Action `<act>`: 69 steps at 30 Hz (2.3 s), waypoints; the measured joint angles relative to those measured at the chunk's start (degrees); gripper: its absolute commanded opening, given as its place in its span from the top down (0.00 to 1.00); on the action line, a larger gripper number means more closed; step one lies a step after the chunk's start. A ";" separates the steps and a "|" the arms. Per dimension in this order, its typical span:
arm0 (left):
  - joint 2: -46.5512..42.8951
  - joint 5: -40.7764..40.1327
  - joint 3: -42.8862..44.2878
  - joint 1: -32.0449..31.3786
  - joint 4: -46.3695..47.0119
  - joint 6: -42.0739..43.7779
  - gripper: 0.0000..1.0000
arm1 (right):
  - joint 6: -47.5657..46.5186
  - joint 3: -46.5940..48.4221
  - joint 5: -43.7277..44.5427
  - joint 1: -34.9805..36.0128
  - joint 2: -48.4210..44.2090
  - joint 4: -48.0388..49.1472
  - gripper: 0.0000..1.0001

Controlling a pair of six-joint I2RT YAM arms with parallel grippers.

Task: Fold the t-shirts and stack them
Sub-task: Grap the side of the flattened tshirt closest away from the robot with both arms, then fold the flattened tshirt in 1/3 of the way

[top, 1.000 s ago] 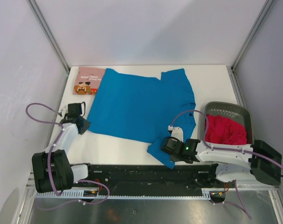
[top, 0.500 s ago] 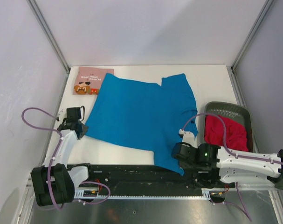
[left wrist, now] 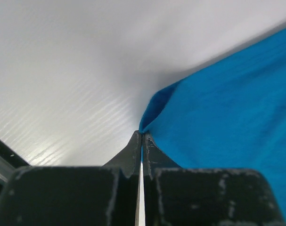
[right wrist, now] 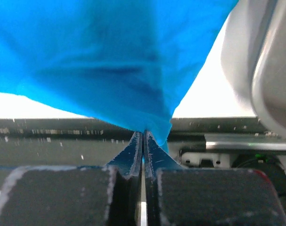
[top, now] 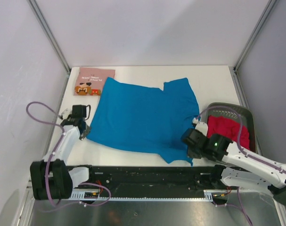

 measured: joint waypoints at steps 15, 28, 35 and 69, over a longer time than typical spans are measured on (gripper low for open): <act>23.32 -1.99 19.63 -8.94 0.46 -2.86 1.00 | -18.82 8.46 -2.16 -23.45 21.79 14.99 1.00; 32.22 -2.05 28.46 -8.94 0.44 -2.89 1.00 | -24.37 10.78 -3.08 -33.57 26.29 22.45 1.00; 34.32 -3.28 32.30 -8.94 0.48 -2.82 1.00 | -25.42 11.56 -3.67 -35.04 29.51 24.61 1.00; 41.44 0.15 36.22 -8.26 5.75 4.70 0.54 | -29.44 12.74 -5.64 -39.60 33.94 29.42 0.56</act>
